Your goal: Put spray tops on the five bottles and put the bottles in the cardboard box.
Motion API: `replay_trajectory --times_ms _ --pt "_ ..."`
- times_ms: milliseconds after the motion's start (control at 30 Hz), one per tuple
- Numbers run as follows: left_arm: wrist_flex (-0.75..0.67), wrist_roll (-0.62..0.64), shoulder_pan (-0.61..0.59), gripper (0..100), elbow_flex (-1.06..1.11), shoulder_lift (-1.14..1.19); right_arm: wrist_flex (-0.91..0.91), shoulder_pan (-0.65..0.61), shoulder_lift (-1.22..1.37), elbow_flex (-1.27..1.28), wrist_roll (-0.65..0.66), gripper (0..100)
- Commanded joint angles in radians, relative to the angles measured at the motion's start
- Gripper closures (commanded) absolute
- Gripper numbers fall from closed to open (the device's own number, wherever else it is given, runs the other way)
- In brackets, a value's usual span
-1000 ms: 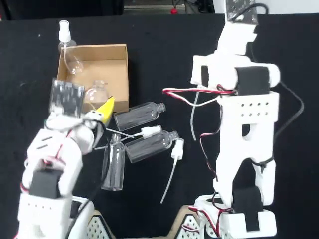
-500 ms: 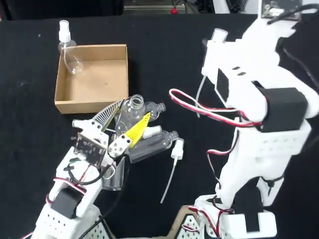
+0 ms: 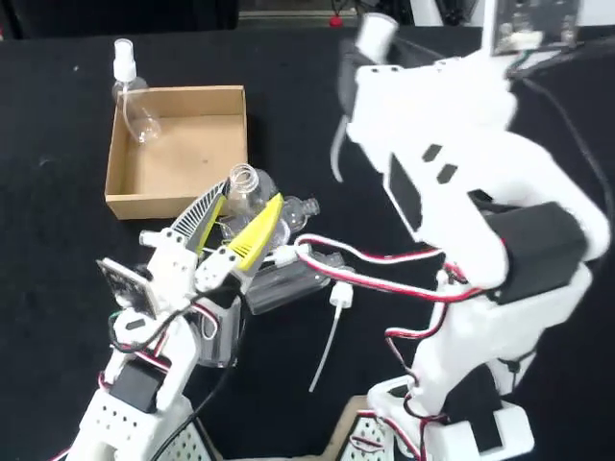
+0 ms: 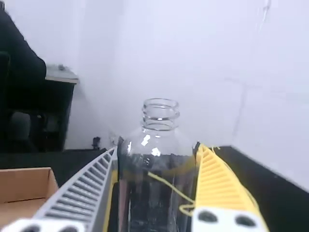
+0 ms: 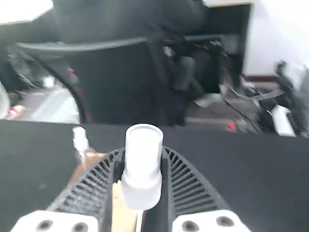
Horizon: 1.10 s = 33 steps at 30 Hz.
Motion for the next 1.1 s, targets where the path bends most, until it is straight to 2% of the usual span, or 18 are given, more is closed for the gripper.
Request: replay_trajectory --times_ms 0,200,367,800,933,1067 --pt "0.02 0.071 -0.018 81 0.024 -0.012 -0.104 -0.08 -0.033 -0.039 0.0 98.6" --pt "0.097 0.077 -0.015 81 0.024 -0.012 -0.204 -0.176 -0.035 -0.039 0.0 98.6" --pt "0.112 0.072 -0.015 81 0.024 -0.012 -0.203 -0.245 -0.028 -0.03 0.006 98.6" --pt "0.112 0.066 -0.015 81 0.024 -0.012 -0.215 -0.252 -0.025 -0.008 0.008 98.6" --pt "0.109 -0.038 -0.013 81 0.024 -0.012 -0.215 -0.252 -0.025 -0.008 0.008 98.6" --pt "0.107 -0.055 -0.013 81 0.024 -0.012 -0.206 -0.252 -0.025 0.01 0.008 98.6"
